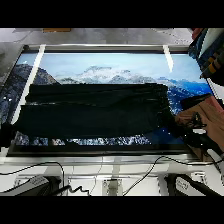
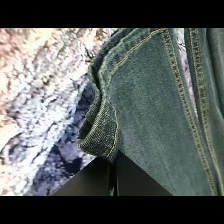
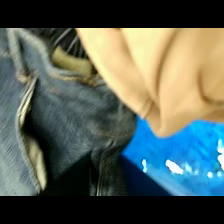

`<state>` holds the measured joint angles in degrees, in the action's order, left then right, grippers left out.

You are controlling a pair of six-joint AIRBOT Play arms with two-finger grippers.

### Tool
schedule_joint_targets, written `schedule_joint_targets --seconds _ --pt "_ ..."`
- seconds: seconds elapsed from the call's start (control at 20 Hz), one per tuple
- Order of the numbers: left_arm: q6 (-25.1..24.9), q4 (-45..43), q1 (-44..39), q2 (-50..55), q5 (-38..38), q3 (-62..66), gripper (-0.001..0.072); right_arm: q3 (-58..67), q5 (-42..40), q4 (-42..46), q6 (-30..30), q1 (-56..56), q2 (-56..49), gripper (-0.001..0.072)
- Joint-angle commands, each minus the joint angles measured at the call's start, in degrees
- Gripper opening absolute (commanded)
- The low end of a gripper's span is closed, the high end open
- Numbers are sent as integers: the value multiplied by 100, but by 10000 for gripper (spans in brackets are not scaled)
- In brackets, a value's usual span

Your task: Fold the clothes and pants, and hang the long-sleeved shirts on hangers.

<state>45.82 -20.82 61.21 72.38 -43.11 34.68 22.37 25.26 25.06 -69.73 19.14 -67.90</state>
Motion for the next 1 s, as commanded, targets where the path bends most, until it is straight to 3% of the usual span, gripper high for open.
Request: schedule_joint_targets --seconds 0.0,0.15,0.25,0.4,0.6,0.75,0.95 --pt "-26 140 -4 2 -376 149 27 125 -428 -146 59 -273 -61 31" --pt "-24 138 2 -72 -949 732 26 522 131 433 208 -269 256 30" --pt "-24 107 22 -358 -1097 1132 26 627 323 807 -83 -269 734 30" --pt "28 -83 404 -1005 -1054 1231 25 625 680 2197 -1445 -269 1676 29" --pt "691 -1215 898 -1386 -1027 1226 24 625 1663 4402 -3169 -269 3195 29" --pt "647 -1394 627 -1399 -997 1228 24 625 2203 5342 -3790 -269 4288 29" --pt "649 -1792 332 -1401 -409 1241 23 625 2170 5388 -4162 -271 4511 29"
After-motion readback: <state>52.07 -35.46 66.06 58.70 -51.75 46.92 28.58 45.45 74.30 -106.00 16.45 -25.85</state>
